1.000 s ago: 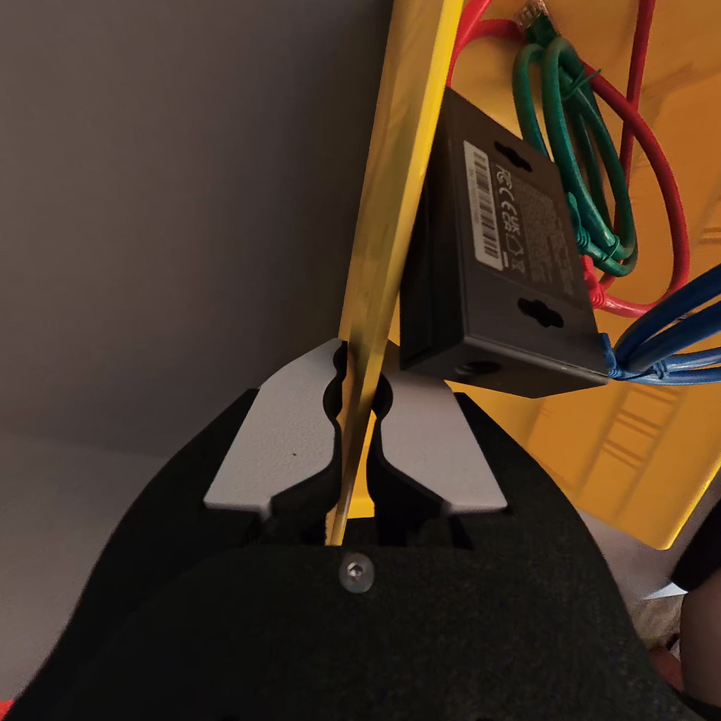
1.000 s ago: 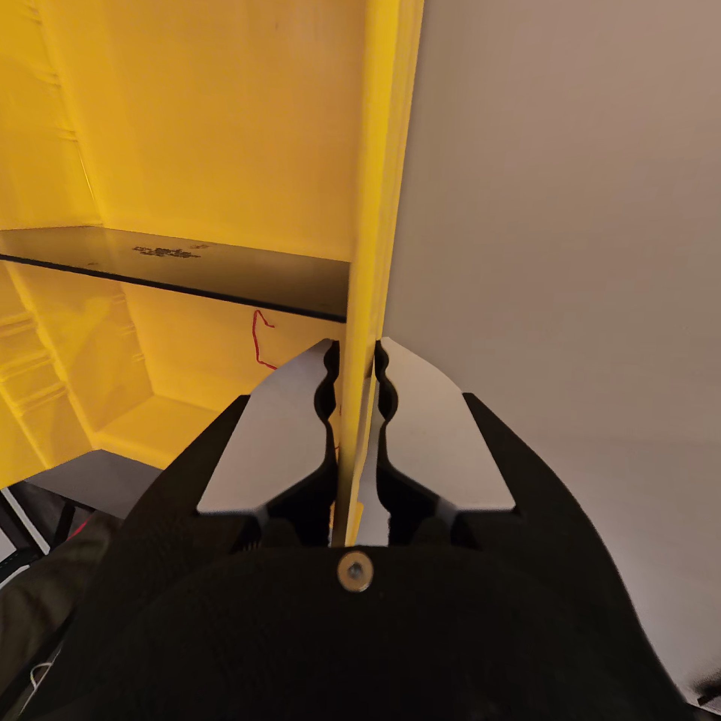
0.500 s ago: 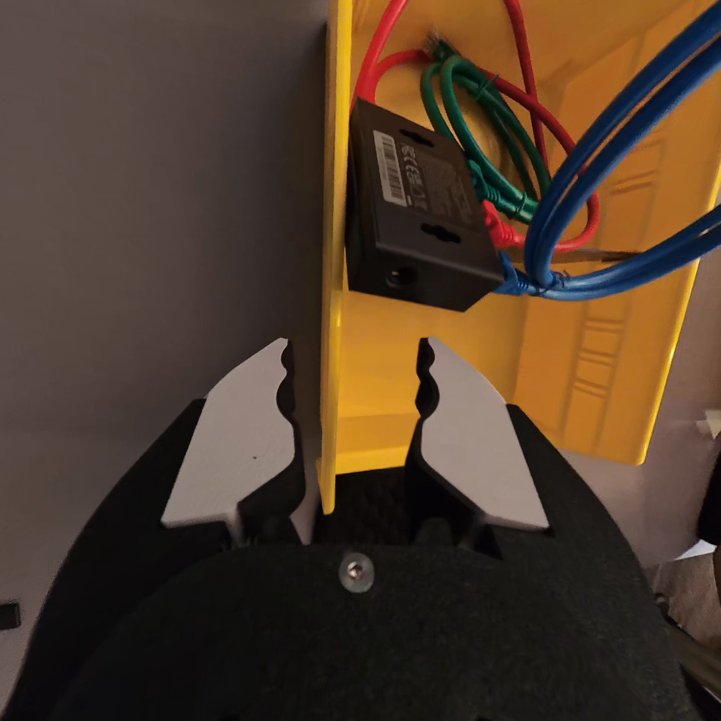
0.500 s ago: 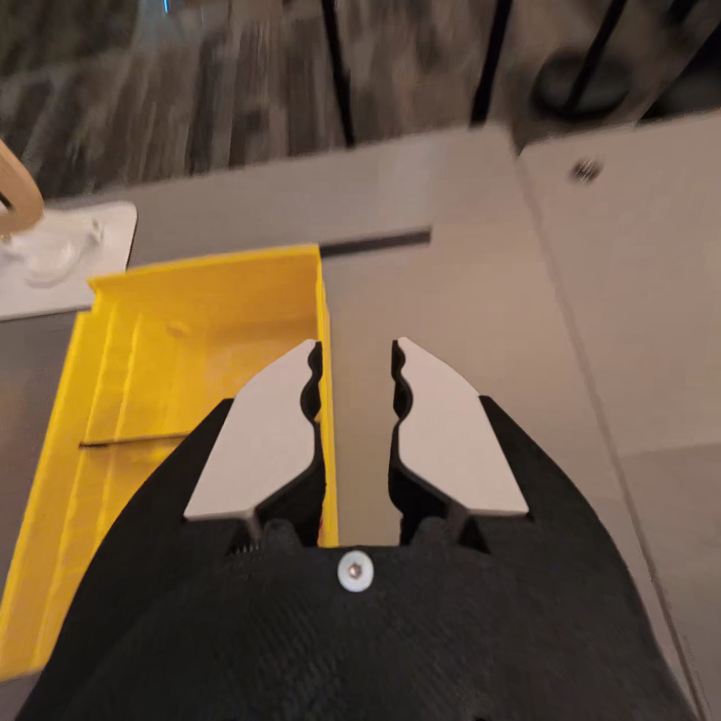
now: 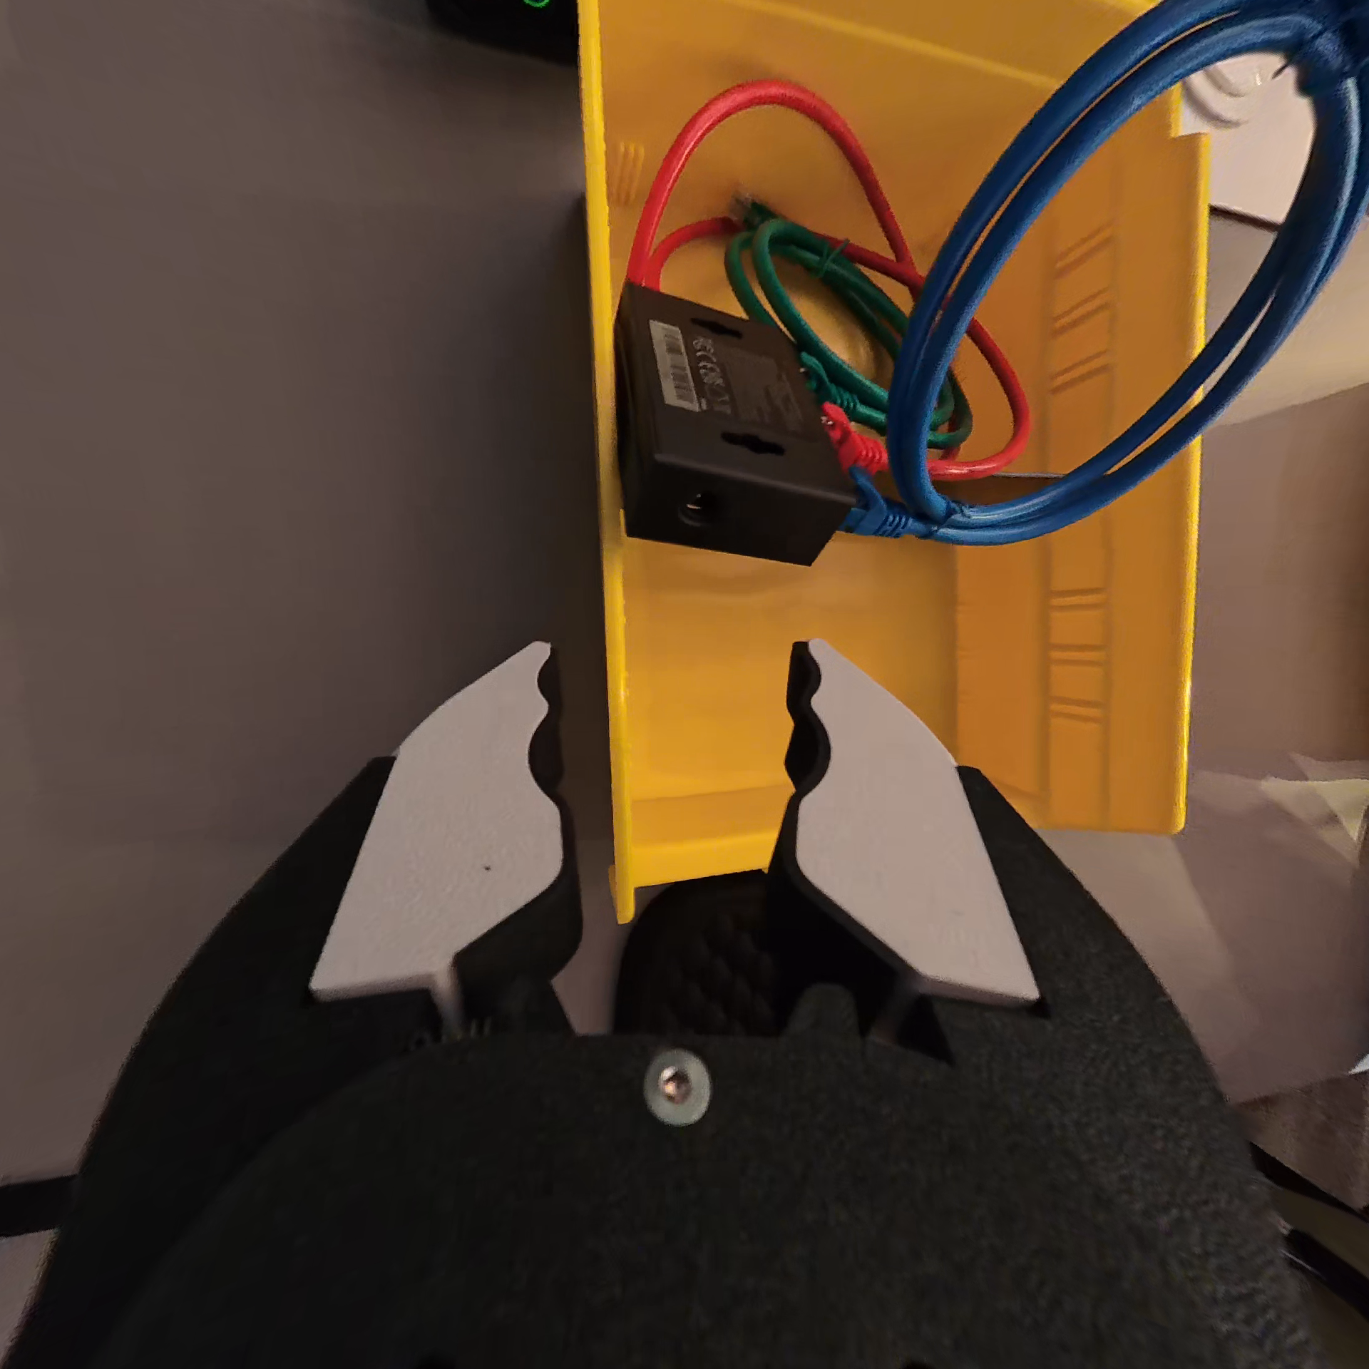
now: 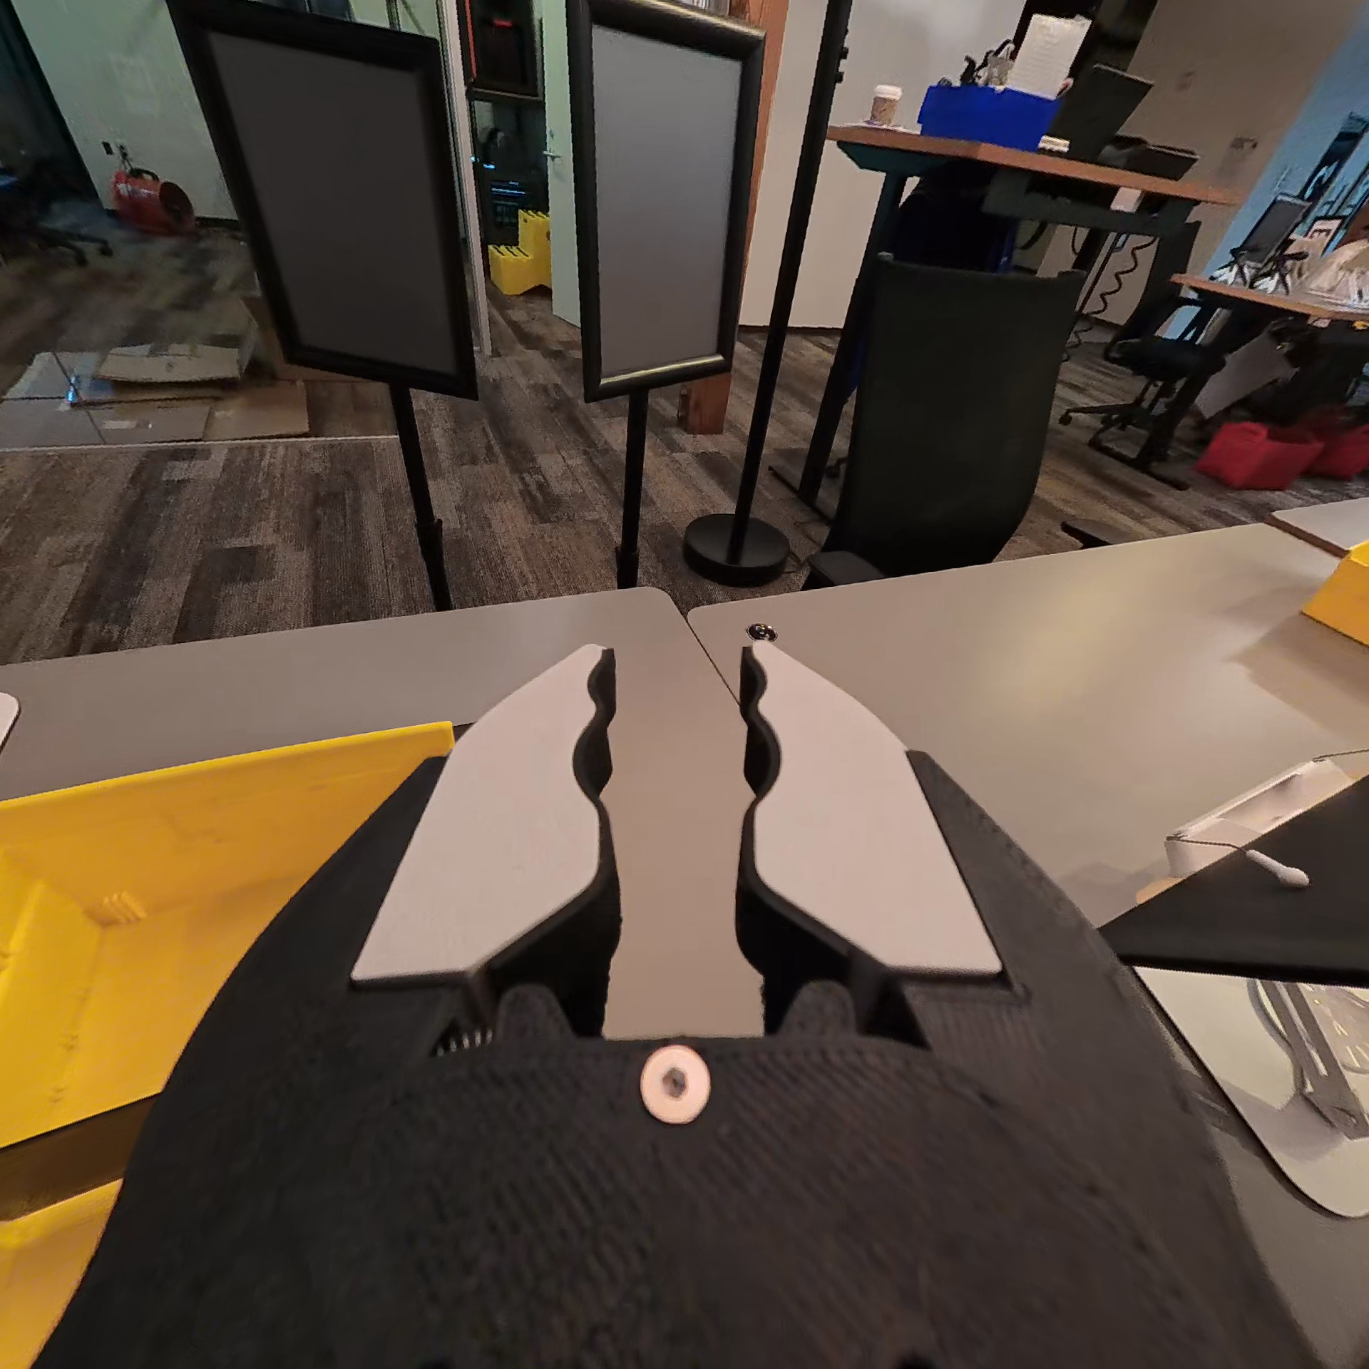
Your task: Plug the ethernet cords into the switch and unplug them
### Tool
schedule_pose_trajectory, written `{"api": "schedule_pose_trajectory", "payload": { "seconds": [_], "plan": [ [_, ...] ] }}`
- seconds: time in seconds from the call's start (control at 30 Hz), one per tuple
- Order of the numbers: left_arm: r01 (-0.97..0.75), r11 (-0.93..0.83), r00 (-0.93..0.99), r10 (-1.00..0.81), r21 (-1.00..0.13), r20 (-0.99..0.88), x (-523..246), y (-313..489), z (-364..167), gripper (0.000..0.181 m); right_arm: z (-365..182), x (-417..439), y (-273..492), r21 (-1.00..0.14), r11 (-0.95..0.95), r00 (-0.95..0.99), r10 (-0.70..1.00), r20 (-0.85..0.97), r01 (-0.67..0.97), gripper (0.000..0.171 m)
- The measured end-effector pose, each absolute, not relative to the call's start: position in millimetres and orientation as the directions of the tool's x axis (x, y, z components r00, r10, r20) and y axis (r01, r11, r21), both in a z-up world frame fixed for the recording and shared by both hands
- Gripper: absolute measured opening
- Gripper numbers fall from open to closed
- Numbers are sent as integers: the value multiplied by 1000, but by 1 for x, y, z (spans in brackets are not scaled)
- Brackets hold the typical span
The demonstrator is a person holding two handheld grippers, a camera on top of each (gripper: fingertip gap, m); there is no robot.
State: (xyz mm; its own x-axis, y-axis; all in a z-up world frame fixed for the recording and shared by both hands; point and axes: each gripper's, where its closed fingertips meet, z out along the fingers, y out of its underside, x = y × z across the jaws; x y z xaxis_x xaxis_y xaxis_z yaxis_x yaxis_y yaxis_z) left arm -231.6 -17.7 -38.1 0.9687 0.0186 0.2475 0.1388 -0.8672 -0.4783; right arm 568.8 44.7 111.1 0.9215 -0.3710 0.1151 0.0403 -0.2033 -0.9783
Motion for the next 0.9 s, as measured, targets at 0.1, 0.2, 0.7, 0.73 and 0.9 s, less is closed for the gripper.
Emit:
{"api": "schedule_pose_trajectory", "payload": {
  "seconds": [0.1,0.2,0.7,0.73,0.9],
  "plan": [
    [121,-863,972,3,-491,236,-230,-17,-36,59,110,567,46,-978,-206,926,-362,110,36,37],
    [99,-872,973,-17,-479,232,-225,-19,-43,59,109,561,49,-980,-200,942,-324,88,22,47],
    [-26,-911,992,-75,-412,105,-224,-33,-69,54,-31,509,42,-699,-715,968,167,-188,-12,41],
    [-37,-913,992,-82,-406,92,-224,-33,-72,53,-43,511,36,-653,-757,966,167,-195,-1,41],
    [-57,-922,995,-84,-383,53,-227,-35,-85,49,-76,504,24,-532,-844,952,216,-215,72,29]
  ]
}}
